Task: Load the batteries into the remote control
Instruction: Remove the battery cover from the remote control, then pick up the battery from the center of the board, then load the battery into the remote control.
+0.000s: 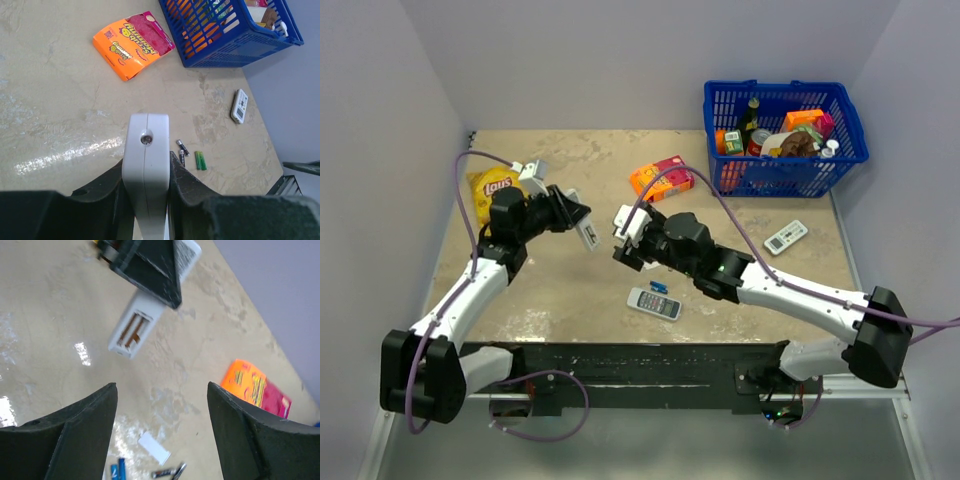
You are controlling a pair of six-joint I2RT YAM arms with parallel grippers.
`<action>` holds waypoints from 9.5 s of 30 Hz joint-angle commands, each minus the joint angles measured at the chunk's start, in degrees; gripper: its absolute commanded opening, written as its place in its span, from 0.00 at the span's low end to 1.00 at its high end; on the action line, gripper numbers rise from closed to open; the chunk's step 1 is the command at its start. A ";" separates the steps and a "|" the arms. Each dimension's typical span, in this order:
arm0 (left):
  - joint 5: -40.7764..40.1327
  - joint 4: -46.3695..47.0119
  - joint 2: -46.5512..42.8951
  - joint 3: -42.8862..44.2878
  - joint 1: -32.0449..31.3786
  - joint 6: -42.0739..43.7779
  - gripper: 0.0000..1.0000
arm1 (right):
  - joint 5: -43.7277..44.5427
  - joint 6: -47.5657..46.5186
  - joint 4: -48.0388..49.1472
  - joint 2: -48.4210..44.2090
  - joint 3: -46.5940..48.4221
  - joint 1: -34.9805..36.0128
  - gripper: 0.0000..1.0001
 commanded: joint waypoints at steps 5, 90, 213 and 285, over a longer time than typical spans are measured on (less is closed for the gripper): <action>0.56 1.33 -4.21 2.19 0.26 0.80 0.00 | 9.16 22.29 -15.18 -1.74 1.37 -3.94 0.70; 23.32 14.34 -11.68 -5.72 2.72 1.24 0.00 | 17.07 56.86 -26.25 26.73 7.52 -16.34 0.22; 4.08 60.21 4.32 -25.59 3.60 -30.58 0.00 | -11.05 27.94 37.81 15.57 -4.26 -3.95 0.00; 0.65 68.83 0.54 -28.84 3.60 -35.33 0.00 | -10.70 21.62 25.95 20.14 -0.92 -3.86 0.08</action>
